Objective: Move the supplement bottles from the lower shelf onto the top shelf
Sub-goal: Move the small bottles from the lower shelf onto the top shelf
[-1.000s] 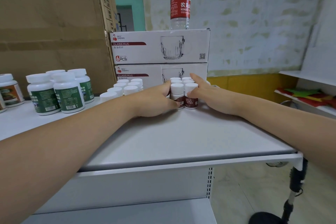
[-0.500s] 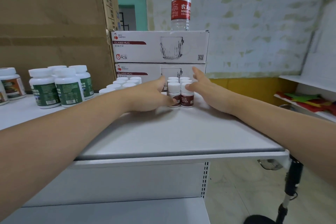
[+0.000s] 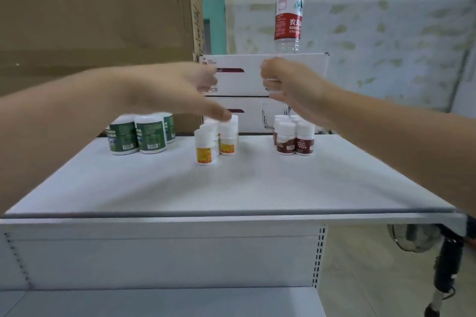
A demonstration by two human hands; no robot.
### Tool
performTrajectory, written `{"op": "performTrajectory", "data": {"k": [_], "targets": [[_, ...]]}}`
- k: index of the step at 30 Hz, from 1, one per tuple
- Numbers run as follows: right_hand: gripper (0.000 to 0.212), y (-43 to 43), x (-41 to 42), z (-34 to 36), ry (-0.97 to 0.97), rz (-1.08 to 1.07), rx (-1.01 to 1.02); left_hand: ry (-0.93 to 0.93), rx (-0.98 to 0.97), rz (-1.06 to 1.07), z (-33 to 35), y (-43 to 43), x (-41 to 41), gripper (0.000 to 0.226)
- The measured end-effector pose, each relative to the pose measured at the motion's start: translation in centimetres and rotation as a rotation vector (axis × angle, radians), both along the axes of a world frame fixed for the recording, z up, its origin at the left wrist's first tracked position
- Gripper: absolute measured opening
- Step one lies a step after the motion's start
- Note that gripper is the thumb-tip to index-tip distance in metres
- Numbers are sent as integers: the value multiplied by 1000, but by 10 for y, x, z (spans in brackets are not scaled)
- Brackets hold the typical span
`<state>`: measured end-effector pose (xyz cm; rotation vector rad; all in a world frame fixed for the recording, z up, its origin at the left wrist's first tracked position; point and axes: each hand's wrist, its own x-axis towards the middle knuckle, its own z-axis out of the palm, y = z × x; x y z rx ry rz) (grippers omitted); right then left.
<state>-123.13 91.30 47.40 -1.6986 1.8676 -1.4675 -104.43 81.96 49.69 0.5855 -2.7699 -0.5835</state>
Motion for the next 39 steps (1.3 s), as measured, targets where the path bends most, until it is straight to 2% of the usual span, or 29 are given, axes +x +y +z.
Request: {"op": "performTrajectory", "data": {"k": [2, 3, 5, 8, 11, 13, 15, 18, 20, 22, 24, 26, 29, 31, 34, 37, 39], "targets": [[44, -15, 14, -11, 24, -4, 55, 14, 89, -26, -16, -17, 9, 60], [50, -24, 18, -18, 49, -27, 91, 33, 135, -41, -24, -24, 10, 56], [59, -38, 26, -30, 66, -83, 170, 49, 184, -40, -43, -38, 11, 66], [63, -47, 31, -45, 28, -93, 172, 55, 243, -86, -63, -59, 3, 87], [73, -52, 35, -53, 61, -86, 212, 12, 169, -47, -73, -72, -3, 118], [84, -56, 35, -56, 123, -117, 247, -8, 153, -37, -76, -77, -7, 122], [89, -59, 34, -57, 174, -137, 264, -21, 141, -62, -77, -80, -9, 121], [85, -63, 32, -58, 209, -164, 287, -20, 131, -121, -78, -72, -8, 113], [85, -64, 31, -59, 220, -178, 304, -18, 109, -136, -79, -67, -10, 94], [84, -65, 29, -60, 226, -182, 316, -23, 111, -142, -79, -63, -11, 62], [80, -66, 26, -61, 232, -170, 318, -28, 117, -157, -79, -64, -14, 52], [77, -66, 25, -61, 230, -157, 311, -21, 122, -153, -81, -68, -15, 60], [77, -67, 25, -62, 212, -152, 307, -15, 112, -138, -83, -74, -15, 96], [77, -67, 24, -63, 199, -147, 321, -9, 116, -119, -82, -77, -16, 105], [85, -70, 23, -64, 177, -161, 332, -1, 125, -96, -82, -80, -15, 102], [107, -74, 19, -65, 163, -162, 314, 4, 96, -95, -81, -78, -13, 90], [110, -75, 16, -67, 147, -164, 299, -7, 62, -117, -79, -74, -13, 78]]}}
